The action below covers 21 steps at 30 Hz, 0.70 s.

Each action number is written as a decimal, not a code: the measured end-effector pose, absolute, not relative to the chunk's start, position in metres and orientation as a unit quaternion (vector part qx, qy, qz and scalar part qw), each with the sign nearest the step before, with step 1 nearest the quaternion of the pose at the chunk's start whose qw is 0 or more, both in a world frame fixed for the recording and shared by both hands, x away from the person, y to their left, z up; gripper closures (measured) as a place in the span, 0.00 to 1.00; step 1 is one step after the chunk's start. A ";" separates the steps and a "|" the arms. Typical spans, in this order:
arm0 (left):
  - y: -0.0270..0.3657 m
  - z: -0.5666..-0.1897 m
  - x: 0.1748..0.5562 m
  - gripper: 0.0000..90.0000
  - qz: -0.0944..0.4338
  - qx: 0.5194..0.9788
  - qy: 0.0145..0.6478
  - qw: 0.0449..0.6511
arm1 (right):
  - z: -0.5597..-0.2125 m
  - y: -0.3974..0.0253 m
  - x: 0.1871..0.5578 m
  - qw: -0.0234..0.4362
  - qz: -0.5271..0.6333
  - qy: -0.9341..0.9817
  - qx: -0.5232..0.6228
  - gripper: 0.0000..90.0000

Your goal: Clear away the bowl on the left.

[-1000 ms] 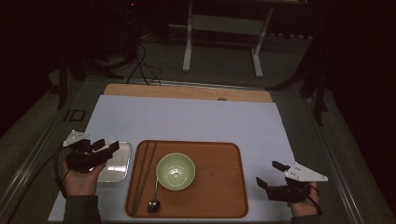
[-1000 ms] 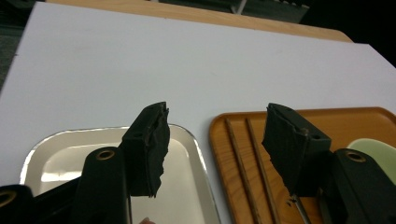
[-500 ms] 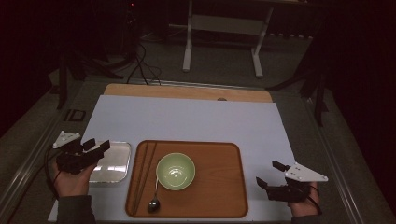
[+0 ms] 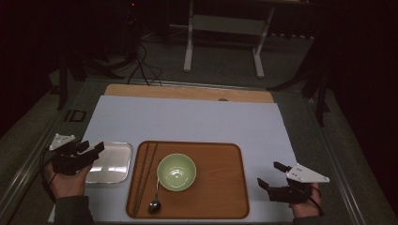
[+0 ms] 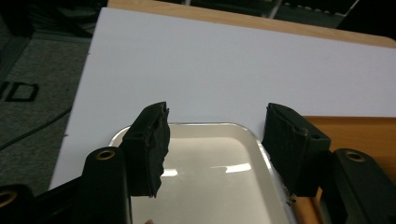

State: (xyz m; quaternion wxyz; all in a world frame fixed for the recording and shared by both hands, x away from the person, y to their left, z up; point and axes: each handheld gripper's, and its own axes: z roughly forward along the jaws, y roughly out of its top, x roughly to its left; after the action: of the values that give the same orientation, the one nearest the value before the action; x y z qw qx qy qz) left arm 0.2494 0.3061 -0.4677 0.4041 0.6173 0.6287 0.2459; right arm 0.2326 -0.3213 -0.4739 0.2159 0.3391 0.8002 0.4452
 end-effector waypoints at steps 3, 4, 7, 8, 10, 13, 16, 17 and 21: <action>0.310 -0.471 0.250 0.46 0.245 0.615 0.634 0.399 | -0.474 -0.321 0.233 0.216 0.445 0.800 0.339 0.16; 0.312 -0.473 0.250 0.46 0.246 0.615 0.637 0.395 | -0.474 -0.322 0.233 0.216 0.445 0.800 0.339 0.16; 0.315 -0.475 0.252 0.46 0.253 0.614 0.641 0.385 | -0.474 -0.321 0.233 0.216 0.445 0.800 0.339 0.16; 0.315 -0.475 0.252 0.46 0.253 0.614 0.641 0.385 | -0.474 -0.321 0.233 0.216 0.445 0.800 0.339 0.16; 0.316 -0.478 0.253 0.46 0.257 0.616 0.643 0.376 | -0.474 -0.322 0.232 0.216 0.445 0.800 0.340 0.16; 0.318 -0.480 0.253 0.46 0.261 0.616 0.644 0.371 | -0.474 -0.322 0.232 0.216 0.446 0.799 0.340 0.16; 0.319 -0.481 0.253 0.46 0.268 0.618 0.644 0.362 | -0.474 -0.322 0.232 0.217 0.444 0.800 0.340 0.16; 0.320 -0.482 0.253 0.46 0.268 0.619 0.644 0.360 | -0.474 -0.322 0.232 0.217 0.445 0.800 0.340 0.16; 0.323 -0.484 0.254 0.46 0.261 0.619 0.647 0.360 | -0.474 -0.322 0.232 0.217 0.445 0.800 0.340 0.16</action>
State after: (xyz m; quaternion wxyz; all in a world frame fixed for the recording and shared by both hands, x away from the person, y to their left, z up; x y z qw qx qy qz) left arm 0.2540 0.3225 -0.4838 0.3598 0.6194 0.6470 0.2613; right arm 0.2323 -0.3215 -0.4740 0.2169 0.3397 0.7999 0.4447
